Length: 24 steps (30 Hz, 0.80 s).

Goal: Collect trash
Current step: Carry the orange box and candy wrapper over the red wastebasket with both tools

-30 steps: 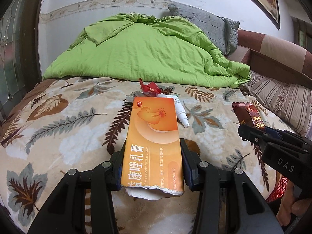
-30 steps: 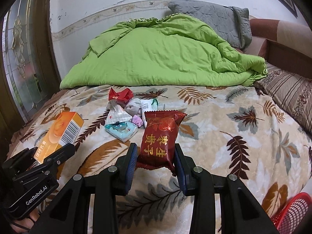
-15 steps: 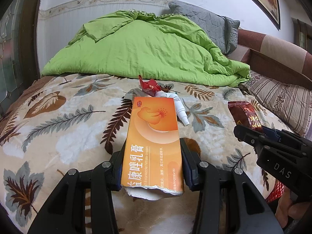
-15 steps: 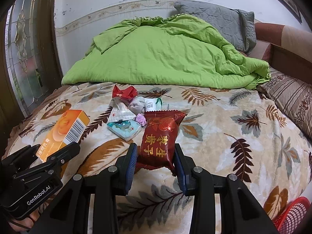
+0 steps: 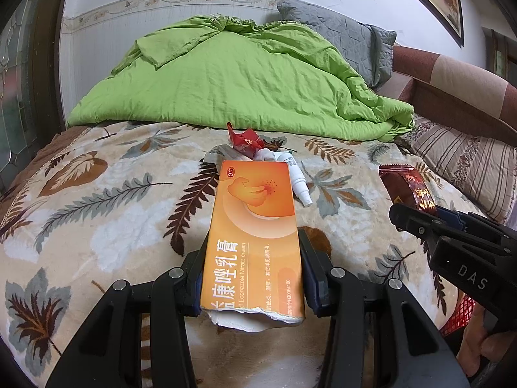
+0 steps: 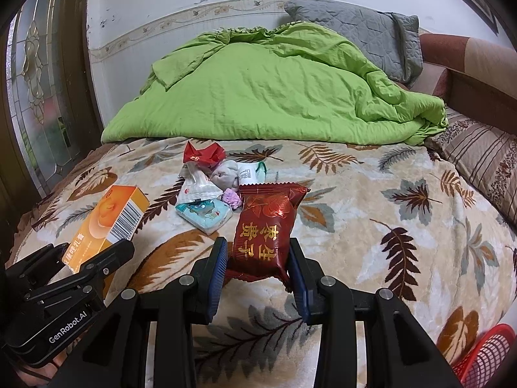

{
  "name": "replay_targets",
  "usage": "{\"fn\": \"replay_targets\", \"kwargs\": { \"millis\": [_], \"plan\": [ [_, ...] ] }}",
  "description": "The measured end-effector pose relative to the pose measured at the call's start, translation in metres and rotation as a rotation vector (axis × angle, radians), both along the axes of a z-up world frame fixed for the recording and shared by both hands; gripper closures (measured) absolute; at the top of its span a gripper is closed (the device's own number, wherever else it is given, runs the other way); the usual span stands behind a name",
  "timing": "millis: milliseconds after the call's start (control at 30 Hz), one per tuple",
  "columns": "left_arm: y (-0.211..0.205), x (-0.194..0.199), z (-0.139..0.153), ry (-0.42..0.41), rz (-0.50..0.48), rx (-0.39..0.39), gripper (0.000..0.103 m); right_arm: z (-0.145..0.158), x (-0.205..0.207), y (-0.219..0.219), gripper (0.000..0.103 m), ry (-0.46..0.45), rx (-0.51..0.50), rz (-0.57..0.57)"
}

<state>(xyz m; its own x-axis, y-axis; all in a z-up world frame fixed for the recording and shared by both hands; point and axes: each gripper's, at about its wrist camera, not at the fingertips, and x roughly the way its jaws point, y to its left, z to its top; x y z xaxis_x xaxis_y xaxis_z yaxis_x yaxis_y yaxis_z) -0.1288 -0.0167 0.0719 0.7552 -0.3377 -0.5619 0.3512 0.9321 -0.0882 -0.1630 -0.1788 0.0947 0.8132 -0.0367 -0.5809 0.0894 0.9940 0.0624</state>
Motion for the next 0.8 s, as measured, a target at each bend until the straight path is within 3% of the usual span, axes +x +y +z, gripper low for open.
{"fn": "replay_targets", "kwargs": {
  "millis": [267,800],
  "plan": [
    [0.000,0.000,0.000,-0.001,0.000,-0.001,0.058,0.000,0.000,-0.001,0.063,-0.003,0.007,0.002],
    [-0.012,-0.009,0.007,-0.027,-0.038,0.003,0.058,0.017,-0.024,-0.032,0.063,-0.046,0.211,-0.027]
  ]
}}
